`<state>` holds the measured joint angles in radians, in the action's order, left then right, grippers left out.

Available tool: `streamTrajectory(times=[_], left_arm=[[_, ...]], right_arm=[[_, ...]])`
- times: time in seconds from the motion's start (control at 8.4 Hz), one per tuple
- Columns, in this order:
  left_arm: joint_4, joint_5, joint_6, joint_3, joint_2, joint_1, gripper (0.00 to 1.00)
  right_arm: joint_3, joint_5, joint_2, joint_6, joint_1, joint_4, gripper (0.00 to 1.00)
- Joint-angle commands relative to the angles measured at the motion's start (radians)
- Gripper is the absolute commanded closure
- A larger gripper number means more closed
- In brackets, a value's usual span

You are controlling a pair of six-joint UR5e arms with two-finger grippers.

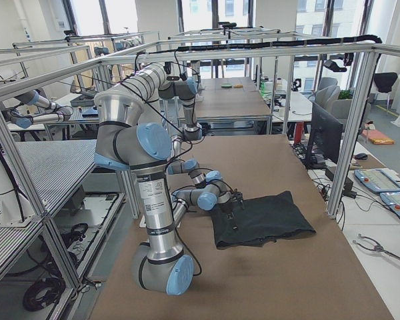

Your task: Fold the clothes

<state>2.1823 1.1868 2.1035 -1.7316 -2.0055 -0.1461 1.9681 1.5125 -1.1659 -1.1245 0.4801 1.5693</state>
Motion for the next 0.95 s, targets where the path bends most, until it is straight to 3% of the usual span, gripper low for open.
streamTrajectory(times=[0.0,0.12,0.24,0.83], left_arm=[[-0.001,-0.001,0.000,0.004,-0.002,-0.001,0.58],[-0.001,-0.001,-0.002,0.003,-0.001,-0.001,0.83],[-0.001,-0.001,-0.005,0.003,-0.001,-0.003,1.00],[0.007,0.011,-0.100,-0.038,0.051,-0.004,1.00]], right_arm=[[0.000,0.000,0.000,-0.001,0.000,0.000,0.06],[0.000,0.000,-0.001,-0.001,0.000,0.000,0.06],[0.000,0.000,-0.001,-0.001,0.000,0.000,0.06],[0.000,0.000,-0.001,-0.001,-0.001,0.000,0.06]])
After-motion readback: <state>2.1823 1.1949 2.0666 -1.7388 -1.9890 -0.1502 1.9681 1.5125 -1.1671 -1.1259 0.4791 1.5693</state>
